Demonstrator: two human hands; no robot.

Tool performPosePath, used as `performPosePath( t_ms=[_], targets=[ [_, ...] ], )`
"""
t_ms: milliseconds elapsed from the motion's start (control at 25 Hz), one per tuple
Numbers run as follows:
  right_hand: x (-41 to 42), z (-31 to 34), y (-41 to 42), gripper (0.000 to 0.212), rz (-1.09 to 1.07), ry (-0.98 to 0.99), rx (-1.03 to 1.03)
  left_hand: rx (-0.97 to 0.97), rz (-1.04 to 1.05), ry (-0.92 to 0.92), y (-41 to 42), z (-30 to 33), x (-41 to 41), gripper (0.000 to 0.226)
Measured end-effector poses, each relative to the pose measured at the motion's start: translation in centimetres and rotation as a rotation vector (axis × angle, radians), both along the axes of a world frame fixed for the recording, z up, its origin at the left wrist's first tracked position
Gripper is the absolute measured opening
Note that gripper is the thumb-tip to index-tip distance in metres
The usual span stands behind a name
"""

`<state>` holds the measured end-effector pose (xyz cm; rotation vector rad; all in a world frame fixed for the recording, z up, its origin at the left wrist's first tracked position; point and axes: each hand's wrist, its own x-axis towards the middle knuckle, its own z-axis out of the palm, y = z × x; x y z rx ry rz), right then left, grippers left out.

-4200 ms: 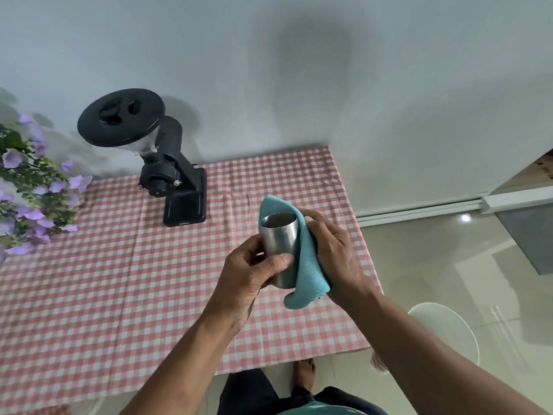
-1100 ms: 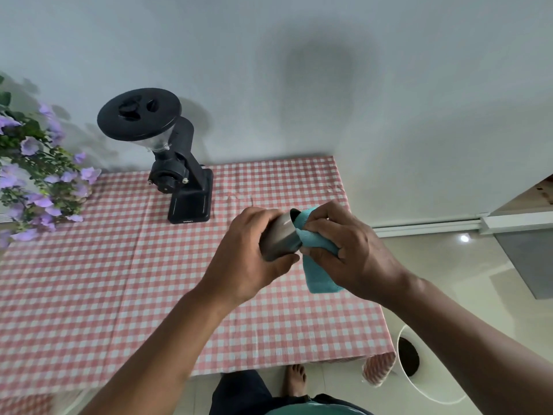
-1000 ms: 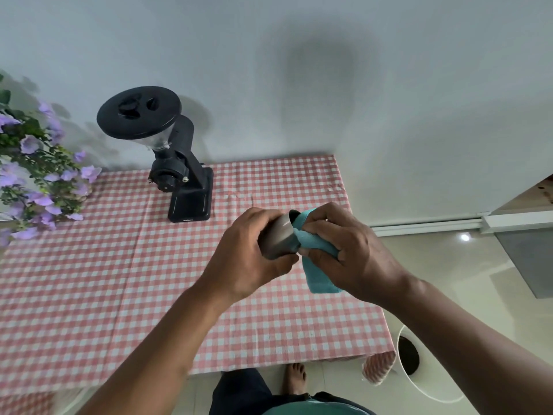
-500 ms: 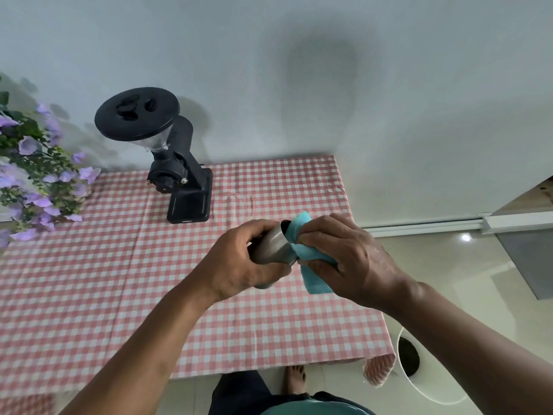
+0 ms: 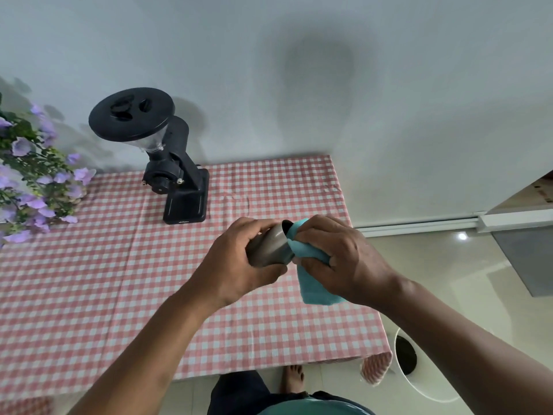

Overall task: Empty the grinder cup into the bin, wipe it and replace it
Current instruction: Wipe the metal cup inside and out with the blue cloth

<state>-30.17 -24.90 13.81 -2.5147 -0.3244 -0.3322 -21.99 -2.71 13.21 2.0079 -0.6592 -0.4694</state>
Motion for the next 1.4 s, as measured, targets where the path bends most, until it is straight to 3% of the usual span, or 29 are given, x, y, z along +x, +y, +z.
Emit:
performPosePath(
  t_ms=[80, 240, 280, 440, 480, 600, 640, 760, 800, 840, 960, 1000, 1160, 1320, 1400],
  targets=[
    [-0.3, 0.0, 0.5, 0.021, -0.011, -0.002, 0.031, 0.017, 0.024, -0.13, -0.5, 0.1, -0.1, 0.069],
    [-0.7, 0.6, -0.4, 0.022, 0.178, -0.106, -0.18, -0.075, -0.125, 0.23, 1.0, 1.1, 1.0, 0.062],
    [-0.5, 0.6, -0.5, 0.022, 0.166, -0.109, -0.18, -0.071, -0.122, 0.22, 1.0, 1.1, 0.7, 0.06],
    [0.0, 0.5, 0.6, 0.022, -0.025, -0.005, 0.028, 0.073, 0.061, -0.31, -0.8, 0.6, -0.5, 0.065],
    [0.0, 0.5, 0.6, 0.023, -0.008, 0.003, 0.024, 0.059, 0.05, -0.302, -0.6, 0.6, -0.1, 0.065],
    [0.2, 0.8, -0.4, 0.026, 0.125, -0.036, -0.097, -0.053, -0.055, 0.128, 1.0, 1.0, 1.3, 0.064],
    [0.4, 0.7, -0.5, 0.025, 0.13, -0.035, -0.111, -0.047, -0.057, 0.128, 1.2, 0.9, 1.2, 0.065],
    [0.7, 0.4, 0.2, 0.022, 0.007, 0.005, -0.012, 0.074, 0.045, -0.236, -0.1, 0.3, 0.0, 0.067],
    [0.6, 0.4, 0.5, 0.022, -0.013, 0.018, 0.015, 0.07, 0.052, -0.282, -0.4, 0.3, 0.0, 0.066],
    [0.5, 0.5, 0.5, 0.023, 0.0, 0.024, 0.021, 0.049, 0.035, -0.216, -0.3, 0.4, 0.3, 0.064],
    [-0.2, 0.7, -0.3, 0.029, 0.115, 0.003, -0.034, -0.014, -0.128, 0.262, 1.3, 0.8, 2.0, 0.055],
    [-0.2, 0.6, -0.5, 0.031, 0.127, -0.002, -0.056, -0.006, -0.156, 0.306, 1.6, 0.8, 2.1, 0.054],
    [-0.6, 0.5, 0.2, 0.026, 0.058, 0.025, -0.012, 0.039, -0.043, 0.111, 0.2, 0.5, 0.4, 0.063],
    [-0.4, 1.3, -0.4, 0.028, 0.092, 0.073, 0.091, -0.038, -0.127, 0.323, 1.3, 0.7, 1.7, 0.06],
    [0.1, 1.9, -1.3, 0.022, -0.049, 0.113, 0.262, -0.046, -0.091, 0.337, 1.9, 0.8, 1.7, 0.062]
  ],
)
